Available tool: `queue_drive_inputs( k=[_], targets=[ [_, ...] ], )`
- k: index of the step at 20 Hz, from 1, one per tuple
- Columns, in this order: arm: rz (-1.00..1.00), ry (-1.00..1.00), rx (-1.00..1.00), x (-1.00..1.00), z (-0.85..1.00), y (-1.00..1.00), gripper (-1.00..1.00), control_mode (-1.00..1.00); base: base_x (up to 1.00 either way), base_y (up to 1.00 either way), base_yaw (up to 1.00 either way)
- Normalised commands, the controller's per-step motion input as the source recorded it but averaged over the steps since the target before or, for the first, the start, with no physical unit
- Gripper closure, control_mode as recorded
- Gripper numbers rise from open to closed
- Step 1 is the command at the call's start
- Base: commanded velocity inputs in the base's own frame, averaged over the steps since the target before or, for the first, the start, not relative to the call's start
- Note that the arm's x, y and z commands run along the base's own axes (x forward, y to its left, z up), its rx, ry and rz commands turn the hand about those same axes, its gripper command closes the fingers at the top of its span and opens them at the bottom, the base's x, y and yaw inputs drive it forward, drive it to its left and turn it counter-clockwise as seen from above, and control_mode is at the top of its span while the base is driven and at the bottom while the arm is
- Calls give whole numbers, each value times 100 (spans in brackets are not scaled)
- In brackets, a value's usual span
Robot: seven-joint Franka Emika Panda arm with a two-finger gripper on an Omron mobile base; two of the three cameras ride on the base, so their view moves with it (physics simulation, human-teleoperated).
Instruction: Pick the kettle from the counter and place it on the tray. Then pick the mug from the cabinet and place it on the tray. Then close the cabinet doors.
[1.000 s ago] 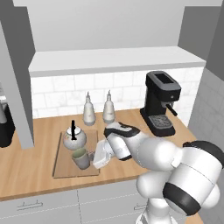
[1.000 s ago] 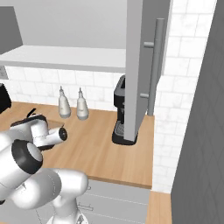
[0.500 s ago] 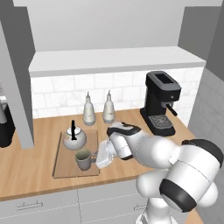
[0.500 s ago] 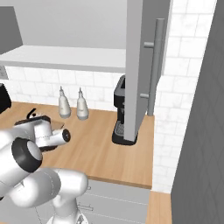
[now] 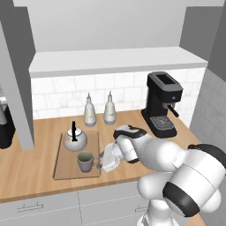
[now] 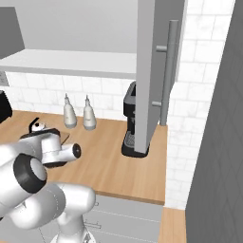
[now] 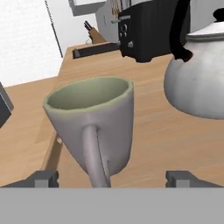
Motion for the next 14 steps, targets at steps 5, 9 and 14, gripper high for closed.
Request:
queue_drive_inputs(
  k=[5,9,14],
  targets=[
    [0,0,0,-8,52,0,-100,-100,0,0,0],
    [0,3,1,-25,81,-7,-100,-100,0,0,0],
    [-3,2,2,-41,89,-11,-100,-100,0,0,0]
  ],
)
